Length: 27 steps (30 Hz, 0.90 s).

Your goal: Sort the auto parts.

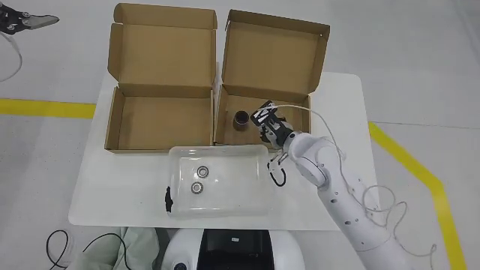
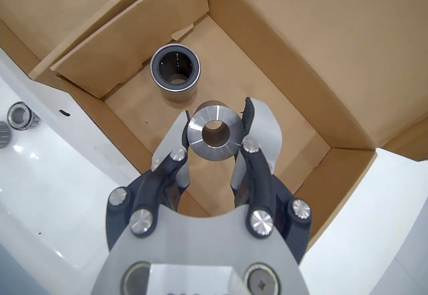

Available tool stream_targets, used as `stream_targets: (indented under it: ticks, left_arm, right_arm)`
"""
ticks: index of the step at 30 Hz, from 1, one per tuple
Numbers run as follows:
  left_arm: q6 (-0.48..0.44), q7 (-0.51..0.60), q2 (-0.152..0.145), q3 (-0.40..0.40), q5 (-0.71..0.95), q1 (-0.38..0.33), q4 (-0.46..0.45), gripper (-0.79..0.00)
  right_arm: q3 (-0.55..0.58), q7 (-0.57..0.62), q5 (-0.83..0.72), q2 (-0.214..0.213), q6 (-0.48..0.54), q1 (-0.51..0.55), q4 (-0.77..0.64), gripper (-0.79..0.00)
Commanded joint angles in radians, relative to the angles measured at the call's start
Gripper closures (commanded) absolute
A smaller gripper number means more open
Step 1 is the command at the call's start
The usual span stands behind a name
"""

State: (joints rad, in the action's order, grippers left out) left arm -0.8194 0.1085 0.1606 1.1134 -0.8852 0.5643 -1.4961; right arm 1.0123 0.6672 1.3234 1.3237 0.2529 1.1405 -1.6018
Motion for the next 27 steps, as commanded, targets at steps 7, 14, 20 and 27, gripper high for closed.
stream_targets:
  ticks: [7, 14, 20, 27]
  left_arm:
    - [0.0, 0.0, 0.0, 0.0, 0.0, 0.0, 0.0, -0.785]
    - [0.0, 0.0, 0.0, 0.0, 0.0, 0.0, 0.0, -0.785]
    - [0.0, 0.0, 0.0, 0.0, 0.0, 0.0, 0.0, -0.785]
    - [0.0, 0.0, 0.0, 0.0, 0.0, 0.0, 0.0, -0.785]
  right_arm:
    - [-0.037, 0.033, -0.039, 0.016, -0.003, -0.074, 0.106, 0.0]
    - [-0.047, 0.058, -0.074, 0.027, 0.002, -0.127, 0.18, 0.0]
    - [-0.068, 0.07, -0.089, 0.035, 0.007, -0.156, 0.218, -0.111]
    - [-0.09, 0.07, -0.1, 0.046, 0.0, -0.182, 0.263, -0.175]
